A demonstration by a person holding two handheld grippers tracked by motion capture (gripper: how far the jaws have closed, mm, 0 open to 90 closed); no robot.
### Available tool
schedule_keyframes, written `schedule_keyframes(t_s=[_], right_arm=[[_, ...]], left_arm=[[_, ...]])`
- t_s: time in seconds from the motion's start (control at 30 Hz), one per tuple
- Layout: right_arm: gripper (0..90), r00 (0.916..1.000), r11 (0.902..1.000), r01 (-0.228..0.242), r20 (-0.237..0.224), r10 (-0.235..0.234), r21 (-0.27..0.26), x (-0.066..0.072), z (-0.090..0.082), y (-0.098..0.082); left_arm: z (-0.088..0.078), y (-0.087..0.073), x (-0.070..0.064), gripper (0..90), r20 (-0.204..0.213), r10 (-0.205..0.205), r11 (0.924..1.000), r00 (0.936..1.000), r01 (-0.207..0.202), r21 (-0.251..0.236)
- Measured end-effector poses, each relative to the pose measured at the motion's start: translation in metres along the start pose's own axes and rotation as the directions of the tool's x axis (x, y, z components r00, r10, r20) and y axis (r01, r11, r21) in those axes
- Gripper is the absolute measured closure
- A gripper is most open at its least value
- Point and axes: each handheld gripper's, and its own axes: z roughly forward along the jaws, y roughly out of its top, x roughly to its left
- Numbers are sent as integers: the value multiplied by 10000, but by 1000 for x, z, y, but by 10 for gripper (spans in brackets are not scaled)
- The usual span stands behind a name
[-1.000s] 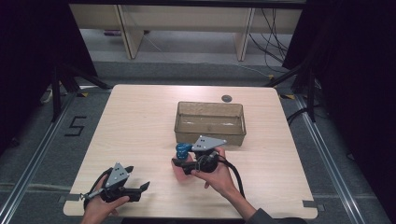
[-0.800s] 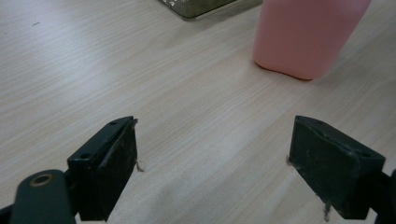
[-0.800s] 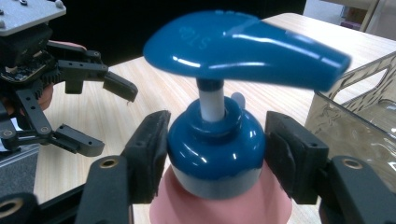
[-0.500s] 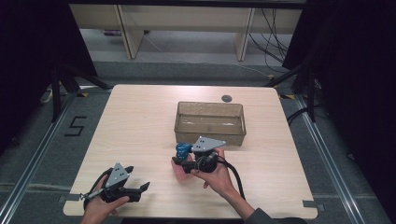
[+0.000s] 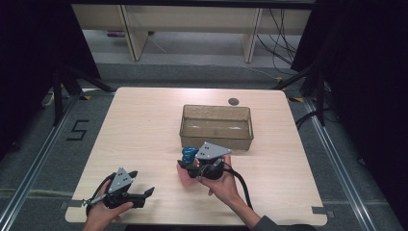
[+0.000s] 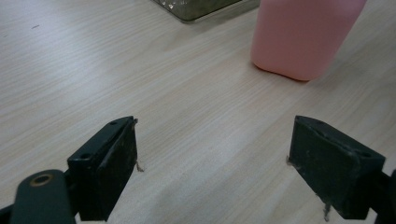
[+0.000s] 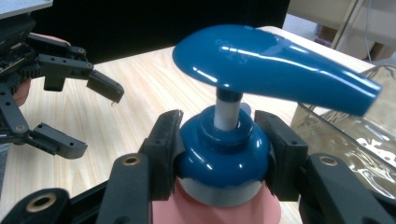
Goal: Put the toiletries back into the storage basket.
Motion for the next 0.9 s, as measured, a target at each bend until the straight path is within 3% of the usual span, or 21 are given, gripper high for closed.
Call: schedule_keyframes(t_s=[0.17, 0.33, 0.4, 0.47, 0.5, 0.53, 0.73, 0.9], right_arm=[[533, 9997, 10000, -30, 230, 30, 9, -5, -2, 1], [533, 9991, 9992, -386, 152, 387, -104, -9, -7, 6], [533, 9996, 9993, -213, 158, 218, -303, -12, -7, 8], [533, 9993, 9993, -341, 160, 344, -181, -13, -9, 11], [533, 9990, 9993, -239, 368, 249, -277, -14, -10, 13], [533, 9990, 9992, -254, 366, 265, -309, -15, -10, 14], [533, 9985, 9981, -480, 260, 490, -389, -22, -17, 24], [533, 9970, 9978, -390, 641, 424, -529, -27, -22, 31]], left_arm=[[0, 0, 0, 149, 14, -52, 10000, 10000, 52, -60], [0, 0, 1, 149, -4, 74, 10000, 10000, -74, 1], [1, -1, 0, 149, 46, -4, 10000, 10000, 4, 1], [1, -2, 0, 149, -11, -64, 10000, 10000, 64, 67], [1, -1, 0, 149, 26, -102, 9999, 9999, 102, 18], [1, 0, 1, 149, 27, 37, 10000, 10000, -37, 30], [1, -1, 1, 149, 39, -51, 10000, 10000, 51, -52], [1, -1, 0, 149, 1, -114, 9999, 9999, 114, 38]])
